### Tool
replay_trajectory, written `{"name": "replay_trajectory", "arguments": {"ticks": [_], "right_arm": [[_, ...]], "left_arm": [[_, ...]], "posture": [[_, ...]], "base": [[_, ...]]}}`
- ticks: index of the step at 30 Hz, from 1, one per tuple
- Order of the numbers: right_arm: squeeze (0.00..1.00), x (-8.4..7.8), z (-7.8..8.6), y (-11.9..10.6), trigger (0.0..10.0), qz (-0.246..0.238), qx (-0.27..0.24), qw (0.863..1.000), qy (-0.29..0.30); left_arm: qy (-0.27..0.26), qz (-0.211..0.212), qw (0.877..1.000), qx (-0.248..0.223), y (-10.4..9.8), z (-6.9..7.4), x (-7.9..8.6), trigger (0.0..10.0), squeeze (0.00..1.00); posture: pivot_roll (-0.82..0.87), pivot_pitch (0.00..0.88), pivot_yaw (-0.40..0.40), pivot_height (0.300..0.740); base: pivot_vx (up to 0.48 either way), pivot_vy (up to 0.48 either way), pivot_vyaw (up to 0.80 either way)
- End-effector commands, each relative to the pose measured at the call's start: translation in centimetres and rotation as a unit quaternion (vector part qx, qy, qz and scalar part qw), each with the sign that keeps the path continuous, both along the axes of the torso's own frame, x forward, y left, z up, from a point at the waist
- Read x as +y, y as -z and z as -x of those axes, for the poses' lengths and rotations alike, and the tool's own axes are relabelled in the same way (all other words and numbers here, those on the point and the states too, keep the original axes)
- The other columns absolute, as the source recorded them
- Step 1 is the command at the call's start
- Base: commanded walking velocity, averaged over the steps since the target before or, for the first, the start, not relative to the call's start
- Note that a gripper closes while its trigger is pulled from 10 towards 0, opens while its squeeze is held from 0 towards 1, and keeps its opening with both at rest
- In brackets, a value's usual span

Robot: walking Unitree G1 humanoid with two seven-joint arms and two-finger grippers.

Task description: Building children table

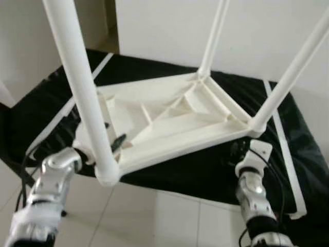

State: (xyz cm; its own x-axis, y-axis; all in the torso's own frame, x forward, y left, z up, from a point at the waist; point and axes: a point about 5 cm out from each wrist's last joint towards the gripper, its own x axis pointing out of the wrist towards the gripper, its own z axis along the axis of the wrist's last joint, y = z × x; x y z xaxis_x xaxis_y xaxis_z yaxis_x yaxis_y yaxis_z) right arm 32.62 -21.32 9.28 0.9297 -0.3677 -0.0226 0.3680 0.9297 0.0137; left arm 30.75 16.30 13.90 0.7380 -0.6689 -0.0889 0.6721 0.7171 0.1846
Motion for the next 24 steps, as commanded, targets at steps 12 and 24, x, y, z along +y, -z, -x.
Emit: {"name": "replay_trajectory", "arguments": {"ticks": [12, 24], "right_arm": [[0.00, 0.4, -1.7, -0.5, 10.0, -0.015, 0.014, 1.000, -0.019], [0.00, 0.4, -1.6, 0.1, 10.0, -0.003, 0.017, 0.999, -0.045]], "left_arm": [[0.116, 0.056, 0.992, -0.005, -1.3, 2.6, -7.8, 10.0, 0.00], [0.138, 0.065, 0.988, 0.006, -1.9, 3.3, -9.5, 10.0, 0.00]], "posture": [[0.12, 0.027, -0.070, 0.740], [0.10, 0.027, -0.037, 0.740]], "base": [[0.000, 0.000, 0.00], [0.000, 0.000, 0.00]]}}
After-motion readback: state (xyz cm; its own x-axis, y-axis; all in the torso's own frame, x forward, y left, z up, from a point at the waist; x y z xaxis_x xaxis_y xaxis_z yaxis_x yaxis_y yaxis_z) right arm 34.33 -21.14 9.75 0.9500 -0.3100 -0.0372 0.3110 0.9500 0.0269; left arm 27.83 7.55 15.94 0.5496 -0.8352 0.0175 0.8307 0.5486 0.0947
